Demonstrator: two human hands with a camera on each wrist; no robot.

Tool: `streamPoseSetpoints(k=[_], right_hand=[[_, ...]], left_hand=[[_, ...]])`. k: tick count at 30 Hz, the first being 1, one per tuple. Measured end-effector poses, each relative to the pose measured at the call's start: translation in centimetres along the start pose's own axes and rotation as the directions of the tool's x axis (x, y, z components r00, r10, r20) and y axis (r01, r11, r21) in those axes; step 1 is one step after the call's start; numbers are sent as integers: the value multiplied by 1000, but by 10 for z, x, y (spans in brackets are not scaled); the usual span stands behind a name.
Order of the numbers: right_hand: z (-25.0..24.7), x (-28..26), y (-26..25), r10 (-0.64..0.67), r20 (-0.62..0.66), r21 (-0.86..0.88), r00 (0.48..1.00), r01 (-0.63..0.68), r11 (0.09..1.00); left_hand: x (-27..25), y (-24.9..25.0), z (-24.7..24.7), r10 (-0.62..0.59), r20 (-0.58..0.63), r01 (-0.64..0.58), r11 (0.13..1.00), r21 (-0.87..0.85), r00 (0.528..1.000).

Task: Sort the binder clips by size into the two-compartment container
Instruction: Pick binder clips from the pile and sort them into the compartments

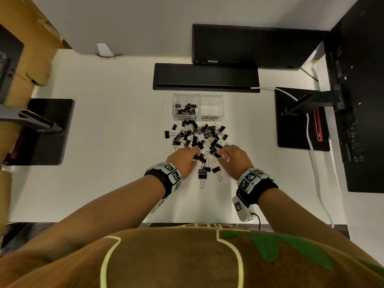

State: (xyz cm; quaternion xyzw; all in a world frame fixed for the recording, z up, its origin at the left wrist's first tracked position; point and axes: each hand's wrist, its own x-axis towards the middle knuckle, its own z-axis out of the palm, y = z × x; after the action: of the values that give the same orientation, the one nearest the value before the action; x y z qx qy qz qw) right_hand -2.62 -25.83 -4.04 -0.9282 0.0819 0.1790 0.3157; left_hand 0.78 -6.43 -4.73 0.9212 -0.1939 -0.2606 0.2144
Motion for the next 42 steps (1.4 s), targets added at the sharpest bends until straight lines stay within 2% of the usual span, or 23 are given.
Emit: streamPoseSetpoints(k=[3, 11, 14, 16, 22, 27, 30, 36, 39, 42], right_hand=[[-3, 8, 2, 38, -23, 12, 999, -38, 999], [-2, 10, 4, 78, 131, -41, 988, -73, 996], [-13, 13, 4, 104, 86, 45, 991, -108, 993], [-19, 17, -2, 83, 34, 64, 996, -85, 994], [-3, 40, -35, -105, 41, -74, 994, 107, 991], [14, 55, -51, -122, 103, -320, 987, 149, 936], [15, 57, -53, -126, 122, -362, 984, 163, 918], [9, 55, -47, -144, 103, -228, 984, 164, 960], [1, 52, -45, -69, 119, -101, 990, 82, 992], [-5, 52, -44, -19, 78, -26, 997, 21, 999]], left_hand=[[-2, -1, 0, -6, 27, 7, 1000, -11, 1000], [-4, -19, -7, -132, -2, 130, 980, -152, 991], [-5, -24, -11, -201, -21, 190, 952, -242, 979], [-6, -25, -13, -244, -36, 224, 931, -287, 969], [3, -15, -15, -205, -65, 191, 965, -179, 977], [11, -7, -16, -194, -75, 187, 978, -92, 978], [12, -6, -16, -169, -60, 166, 985, -43, 984], [15, -5, -17, -137, -67, 139, 990, 17, 988], [21, -2, -19, -113, -92, 117, 992, 46, 989], [27, -1, -21, -97, -107, 103, 993, 58, 990]])
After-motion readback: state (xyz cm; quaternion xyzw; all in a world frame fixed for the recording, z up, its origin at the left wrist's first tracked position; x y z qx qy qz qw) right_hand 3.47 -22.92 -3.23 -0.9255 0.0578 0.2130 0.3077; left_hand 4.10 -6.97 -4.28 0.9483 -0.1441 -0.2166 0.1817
